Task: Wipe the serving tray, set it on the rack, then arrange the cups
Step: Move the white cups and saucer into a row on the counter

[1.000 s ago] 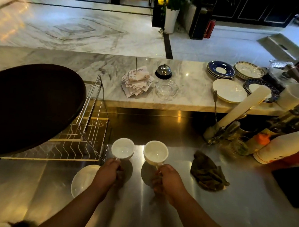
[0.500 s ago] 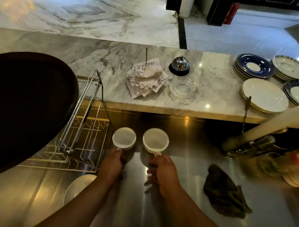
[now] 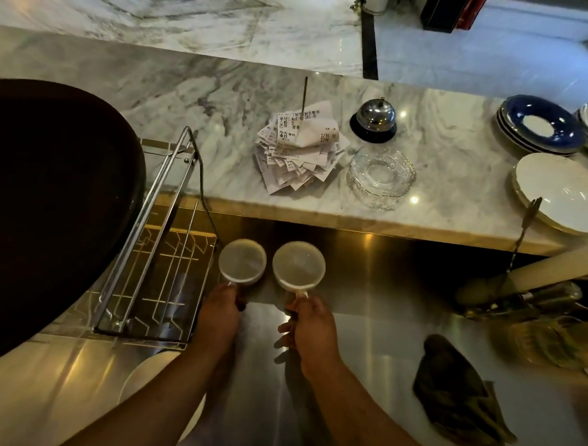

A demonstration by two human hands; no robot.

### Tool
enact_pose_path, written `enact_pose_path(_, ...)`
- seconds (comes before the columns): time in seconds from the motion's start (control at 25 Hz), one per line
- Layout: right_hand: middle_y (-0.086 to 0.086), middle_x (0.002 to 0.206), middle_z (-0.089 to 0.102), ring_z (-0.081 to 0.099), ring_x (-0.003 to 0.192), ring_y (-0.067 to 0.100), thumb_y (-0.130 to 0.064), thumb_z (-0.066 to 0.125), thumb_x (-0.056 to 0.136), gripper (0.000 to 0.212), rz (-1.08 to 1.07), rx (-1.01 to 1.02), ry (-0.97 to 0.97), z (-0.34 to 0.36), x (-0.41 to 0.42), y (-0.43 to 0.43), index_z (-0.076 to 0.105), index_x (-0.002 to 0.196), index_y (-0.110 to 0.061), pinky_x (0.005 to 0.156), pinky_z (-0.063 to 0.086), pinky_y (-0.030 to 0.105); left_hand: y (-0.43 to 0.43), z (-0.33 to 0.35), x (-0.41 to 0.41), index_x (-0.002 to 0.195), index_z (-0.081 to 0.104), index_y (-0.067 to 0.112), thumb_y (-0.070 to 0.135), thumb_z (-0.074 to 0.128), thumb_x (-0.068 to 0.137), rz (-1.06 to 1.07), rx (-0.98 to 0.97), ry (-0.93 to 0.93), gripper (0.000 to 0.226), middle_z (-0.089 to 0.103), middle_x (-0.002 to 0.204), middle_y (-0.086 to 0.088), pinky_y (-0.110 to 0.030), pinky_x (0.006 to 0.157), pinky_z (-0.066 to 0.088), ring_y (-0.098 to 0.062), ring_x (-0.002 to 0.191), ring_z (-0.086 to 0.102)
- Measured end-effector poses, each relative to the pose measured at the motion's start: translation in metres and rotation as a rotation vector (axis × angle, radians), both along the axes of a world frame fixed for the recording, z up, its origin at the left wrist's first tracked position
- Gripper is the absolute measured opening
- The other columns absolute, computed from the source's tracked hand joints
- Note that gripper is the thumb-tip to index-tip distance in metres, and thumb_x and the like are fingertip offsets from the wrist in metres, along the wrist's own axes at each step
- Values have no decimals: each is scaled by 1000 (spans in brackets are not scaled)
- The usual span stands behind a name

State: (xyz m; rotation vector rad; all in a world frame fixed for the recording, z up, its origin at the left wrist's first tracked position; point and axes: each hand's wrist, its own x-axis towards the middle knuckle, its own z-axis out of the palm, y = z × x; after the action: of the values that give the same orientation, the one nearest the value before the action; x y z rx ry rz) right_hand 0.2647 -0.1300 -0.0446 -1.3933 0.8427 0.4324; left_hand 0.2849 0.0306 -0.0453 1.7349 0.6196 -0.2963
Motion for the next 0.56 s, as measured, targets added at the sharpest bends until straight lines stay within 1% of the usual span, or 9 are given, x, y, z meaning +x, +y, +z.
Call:
enact_pose_path(0.08,21,93,74,69,65,37,-40,47,105,26,1,-9,9,1,2,5,65,110,-22,69,60,65,-1,-1,0,108,64,7,27,43,102,31,-21,21,29,67,99,-10,-53,95,52,-48,114,61)
enact_pose_path(0.12,21,93,74,68,64,36,-39,47,106,26,2,-10,11,1,2,8,64,111,-21,68,60,64,-1,-1,0,107,64,8,27,43,102,43,-33,32,28,66,96,-5,-47,90,51,-47,114,61)
enact_pose_path(0.16,21,98,73,68,65,35,-38,46,106,25,5,-10,13,0,3,11,63,112,-20,68,60,63,0,-2,0,111,64,5,26,43,103,39,-28,34,30,66,97,-4,-44,88,50,-45,114,62)
enact_pose_path(0.28,20,104,71,68,68,34,-36,45,106,25,32,-19,28,0,2,17,62,113,-19,69,60,62,2,-3,0,123,62,1,25,43,104,33,11,49,36,66,112,-13,-43,92,51,-42,117,62)
enact_pose_path(0.36,21,102,70,67,66,33,-35,45,106,25,58,-31,30,-1,2,18,62,109,-19,67,62,59,2,-3,0,124,62,1,23,43,104,21,42,58,35,64,110,-10,-34,83,52,-40,117,61)
enact_pose_path(0.4,21,101,70,66,65,31,-35,44,106,25,71,-42,27,-1,2,18,62,107,-18,64,63,53,2,-4,-1,124,62,1,21,43,105,14,53,57,34,64,111,-12,-28,78,51,-39,117,61)
enact_pose_path(0.44,20,100,70,66,63,29,-35,44,106,25,84,-60,23,-1,3,18,62,105,-19,61,63,47,2,-2,-1,125,62,1,21,42,105,10,61,58,34,65,115,-16,-27,77,49,-39,117,61)
enact_pose_path(0.48,18,98,70,66,62,27,-36,44,106,25,94,-82,20,-2,4,18,62,104,-19,58,62,42,2,-2,-1,125,61,2,23,42,105,3,74,50,35,66,120,-18,-31,80,49,-40,117,61)
enact_pose_path(0.56,12,89,70,66,64,23,-38,45,105,26,120,-170,-9,-3,4,18,63,99,-20,56,59,37,-1,2,-1,126,60,4,26,40,105,-10,106,41,36,66,123,-19,-41,90,50,-40,116,62)
